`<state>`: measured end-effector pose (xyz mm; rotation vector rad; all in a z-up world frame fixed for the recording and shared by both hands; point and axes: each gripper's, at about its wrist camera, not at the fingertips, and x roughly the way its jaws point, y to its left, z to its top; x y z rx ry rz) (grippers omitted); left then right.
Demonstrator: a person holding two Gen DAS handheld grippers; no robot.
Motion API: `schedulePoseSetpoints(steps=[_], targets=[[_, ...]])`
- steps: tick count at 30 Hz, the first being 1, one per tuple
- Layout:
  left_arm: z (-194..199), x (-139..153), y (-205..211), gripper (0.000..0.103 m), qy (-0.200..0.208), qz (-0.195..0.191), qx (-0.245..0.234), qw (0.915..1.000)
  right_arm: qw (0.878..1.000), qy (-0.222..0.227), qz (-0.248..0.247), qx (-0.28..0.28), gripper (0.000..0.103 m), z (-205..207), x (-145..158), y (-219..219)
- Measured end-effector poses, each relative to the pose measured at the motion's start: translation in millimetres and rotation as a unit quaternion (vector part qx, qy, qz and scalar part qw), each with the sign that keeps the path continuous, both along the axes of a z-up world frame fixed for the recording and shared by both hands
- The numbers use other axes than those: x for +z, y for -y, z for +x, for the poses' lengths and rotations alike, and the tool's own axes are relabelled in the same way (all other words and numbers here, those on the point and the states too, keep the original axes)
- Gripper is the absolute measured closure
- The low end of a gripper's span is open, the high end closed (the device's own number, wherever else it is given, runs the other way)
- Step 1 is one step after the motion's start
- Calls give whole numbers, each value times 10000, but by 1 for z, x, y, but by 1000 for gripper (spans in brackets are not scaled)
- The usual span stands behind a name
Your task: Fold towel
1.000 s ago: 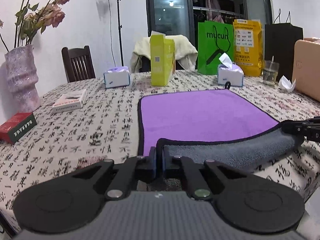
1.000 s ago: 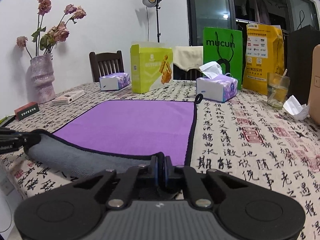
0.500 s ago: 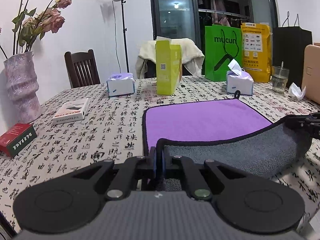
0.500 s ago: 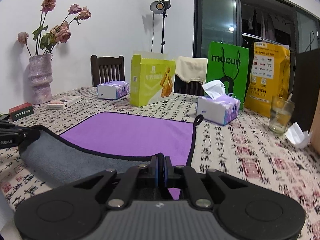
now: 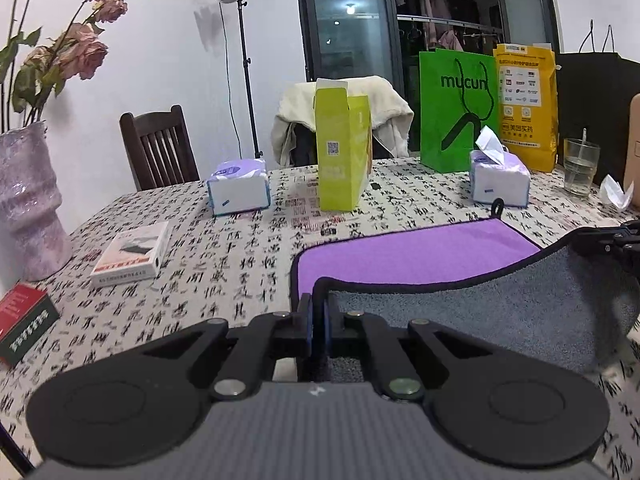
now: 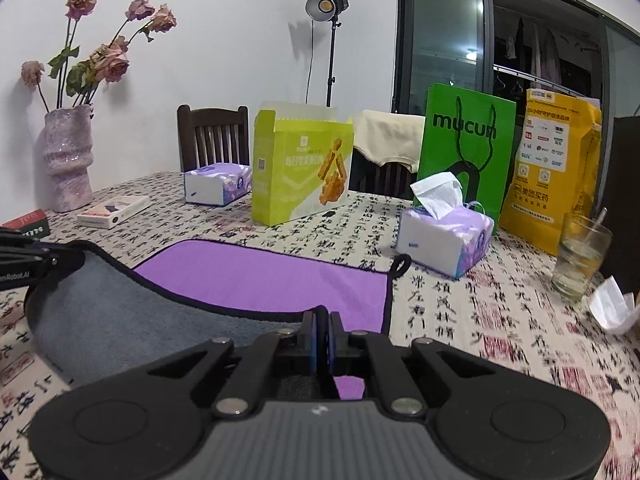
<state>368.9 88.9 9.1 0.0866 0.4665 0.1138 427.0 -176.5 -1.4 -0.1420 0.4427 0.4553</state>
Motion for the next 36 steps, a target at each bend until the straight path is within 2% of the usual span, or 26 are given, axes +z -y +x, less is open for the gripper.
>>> schedulePoseSetpoints(steps=[6,20,26,30,35,36], targets=[[26,5,-3,97,-24,117,-41,9999,10000,-43,-2,48,98,29,6,-3],[105,12,-28,97,-353,-191,-166,9991,9982,-466,371,-24,98,109,5,-8],[140,5,-31,97,-571,-68,-262,9980,9957,-756,520,-157,98,148,-2,-10],[160,-4,-30,97,-731,65,-336,9967,9958,-790,435,-188,98,163,-8,-16],[176,-18,-36,95,-944,-24,-254,9952,9932,-1032,430,-310,98,181,-22,-17],[176,-19,-37,92,-978,-44,-247,9949,9927,-1086,419,-332,98,184,-25,-17]])
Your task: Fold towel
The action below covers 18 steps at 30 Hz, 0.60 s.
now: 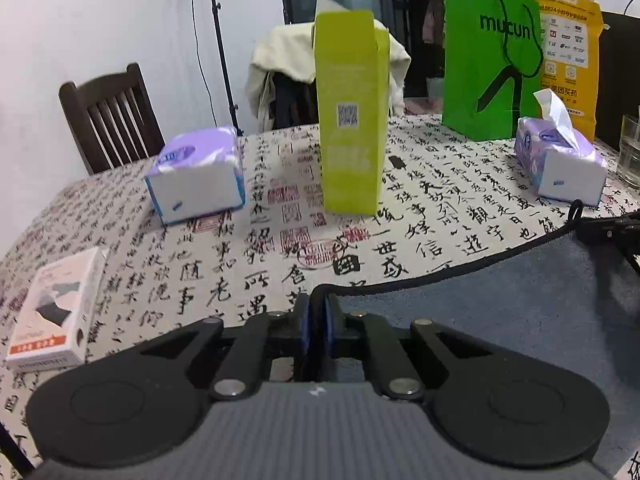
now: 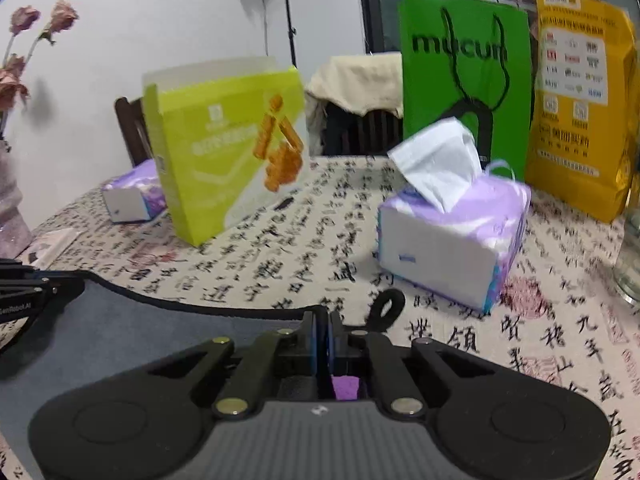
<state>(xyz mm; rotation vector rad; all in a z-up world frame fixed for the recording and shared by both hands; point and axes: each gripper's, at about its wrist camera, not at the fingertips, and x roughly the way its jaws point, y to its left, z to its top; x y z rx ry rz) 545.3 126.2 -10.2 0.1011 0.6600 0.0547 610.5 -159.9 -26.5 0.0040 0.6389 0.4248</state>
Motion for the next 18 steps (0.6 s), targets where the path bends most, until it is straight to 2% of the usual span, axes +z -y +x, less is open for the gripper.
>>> schedulePoseSetpoints(steps=[1,2,3,5,6,7,8,9,11,12,14,18], targets=[[1,-1,-1,88,-31,-8,29,10000,10000,-36,-27,-7,98,1,-2,0],[1,-1,-3,75,-37,-31,74,10000,10000,-72,-45,-20,95,3,-5,0],[1,0,-6,56,-25,-71,121,9999,9999,-104,-54,-55,92,4,-7,0],[-1,4,-10,44,1,-131,183,9997,9998,-137,-65,-159,83,6,-8,2],[-3,5,-11,42,14,-149,168,9997,9997,-144,-75,-181,78,6,-8,3],[-5,7,-12,40,8,-155,137,9998,9996,-150,-77,-224,64,6,-7,4],[-7,9,-13,30,-14,-157,119,9998,9995,-148,-73,-279,44,5,-5,6],[-9,10,-14,18,-39,-172,118,9998,9993,-153,-93,-318,35,4,-3,6],[-15,12,-15,10,-49,-263,100,9996,9992,-123,-159,-355,16,0,2,7],[-18,12,-17,5,-64,-300,113,9995,9991,-112,-219,-351,12,-2,5,6],[-24,13,-19,3,-116,-358,169,9991,9986,-127,-371,-364,4,-7,10,5],[-39,17,-22,0,-111,-401,314,9986,9987,-247,-307,-327,2,-18,16,10]])
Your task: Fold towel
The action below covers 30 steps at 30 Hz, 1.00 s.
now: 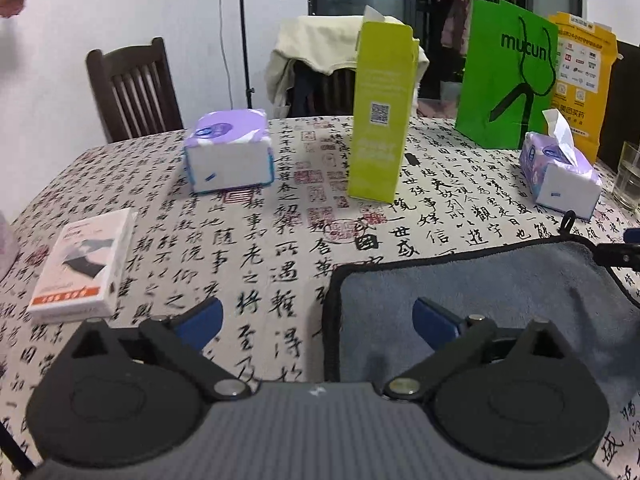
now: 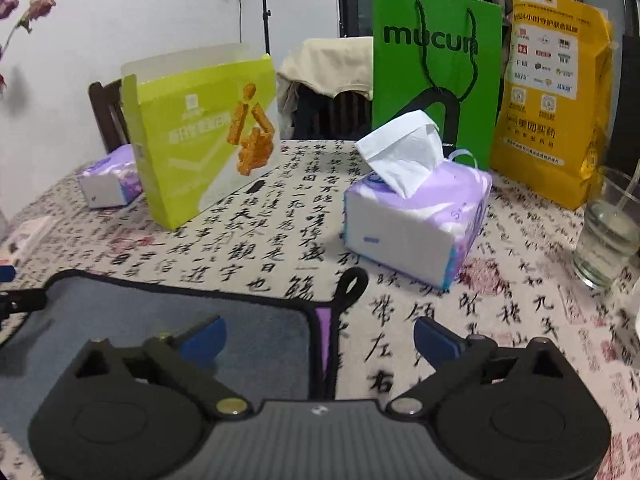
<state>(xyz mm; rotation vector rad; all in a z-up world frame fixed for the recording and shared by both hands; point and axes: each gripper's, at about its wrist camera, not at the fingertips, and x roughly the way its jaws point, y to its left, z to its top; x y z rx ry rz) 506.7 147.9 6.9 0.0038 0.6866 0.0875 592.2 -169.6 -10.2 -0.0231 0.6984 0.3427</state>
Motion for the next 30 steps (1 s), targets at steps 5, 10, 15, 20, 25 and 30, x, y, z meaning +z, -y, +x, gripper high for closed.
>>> schedulePoseSetpoints(steps=[5,10,15,20,25,30], targets=[[-22,8,4,0,32,-64,14,10000,9999,9,156,32,2,-22,6,10],[-46,12,12,0,103,-72,65,9999,9997,43,210,121,1,-48,9,13],[-73,12,21,0,149,-60,50,9999,9994,156,184,235,1,-77,14,12],[-106,14,29,0,248,-49,55,9997,9987,265,186,382,1,-107,19,10],[-135,14,33,0,274,-1,87,9996,9981,350,208,456,1,-137,22,11],[-166,17,36,0,341,-76,83,9994,9978,422,234,450,1,-167,26,16]])
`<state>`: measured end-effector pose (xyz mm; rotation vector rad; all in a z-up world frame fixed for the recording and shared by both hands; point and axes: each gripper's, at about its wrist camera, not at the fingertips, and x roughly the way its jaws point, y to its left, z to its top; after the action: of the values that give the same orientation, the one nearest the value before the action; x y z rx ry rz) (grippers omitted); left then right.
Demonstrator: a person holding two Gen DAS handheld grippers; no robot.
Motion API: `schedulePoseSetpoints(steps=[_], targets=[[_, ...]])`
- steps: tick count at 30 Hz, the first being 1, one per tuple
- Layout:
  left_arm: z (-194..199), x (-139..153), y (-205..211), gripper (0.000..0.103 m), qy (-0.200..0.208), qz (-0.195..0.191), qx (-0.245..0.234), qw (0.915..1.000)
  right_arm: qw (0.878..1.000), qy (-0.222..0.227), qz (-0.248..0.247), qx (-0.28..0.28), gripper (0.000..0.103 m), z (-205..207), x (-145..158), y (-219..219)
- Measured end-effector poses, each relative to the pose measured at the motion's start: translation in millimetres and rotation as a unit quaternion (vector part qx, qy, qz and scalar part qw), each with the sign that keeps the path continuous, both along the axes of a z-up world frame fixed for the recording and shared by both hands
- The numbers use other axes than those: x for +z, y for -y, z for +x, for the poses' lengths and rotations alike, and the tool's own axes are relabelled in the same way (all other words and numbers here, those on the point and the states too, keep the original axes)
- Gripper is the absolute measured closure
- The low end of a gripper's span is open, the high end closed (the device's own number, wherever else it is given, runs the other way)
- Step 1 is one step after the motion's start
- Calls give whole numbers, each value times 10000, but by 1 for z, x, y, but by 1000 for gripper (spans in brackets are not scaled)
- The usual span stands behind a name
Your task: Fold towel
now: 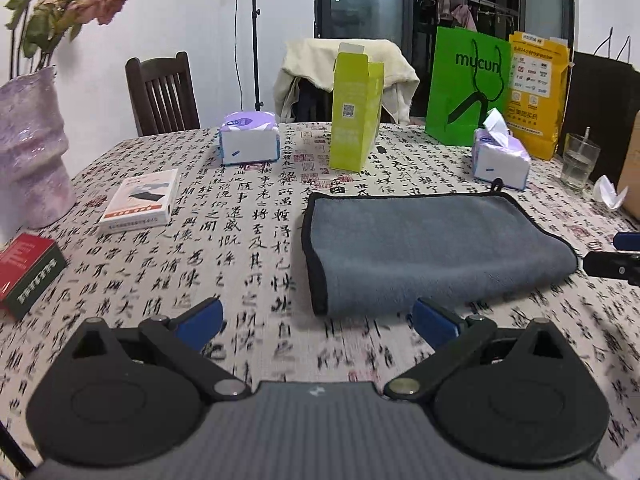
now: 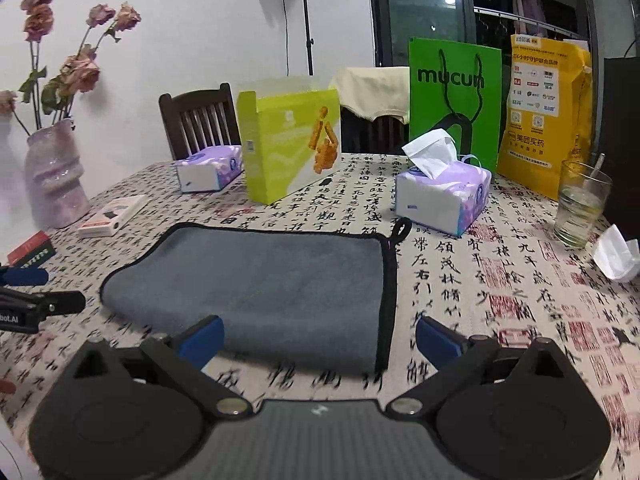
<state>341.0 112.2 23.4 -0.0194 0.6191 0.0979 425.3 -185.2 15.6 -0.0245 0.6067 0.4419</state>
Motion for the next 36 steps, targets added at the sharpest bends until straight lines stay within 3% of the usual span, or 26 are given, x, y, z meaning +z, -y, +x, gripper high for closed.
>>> schedulePoseSetpoints(steps=[9,21,29,36], targets=[[-58,8,11,0,234,-95,-80,9996,9998,174,77,-97,0,-59,7,14],[-127,9,31,0,451,88,-116,9989,9990,426,131,-51,0,-128,12,26],[-183,12,43,0,779,158,-108,9968,9985,514,165,16,0,-179,15,30],[-231,19,43,0,1178,365,-31,9924,9959,862,259,-104,0,-230,27,34]])
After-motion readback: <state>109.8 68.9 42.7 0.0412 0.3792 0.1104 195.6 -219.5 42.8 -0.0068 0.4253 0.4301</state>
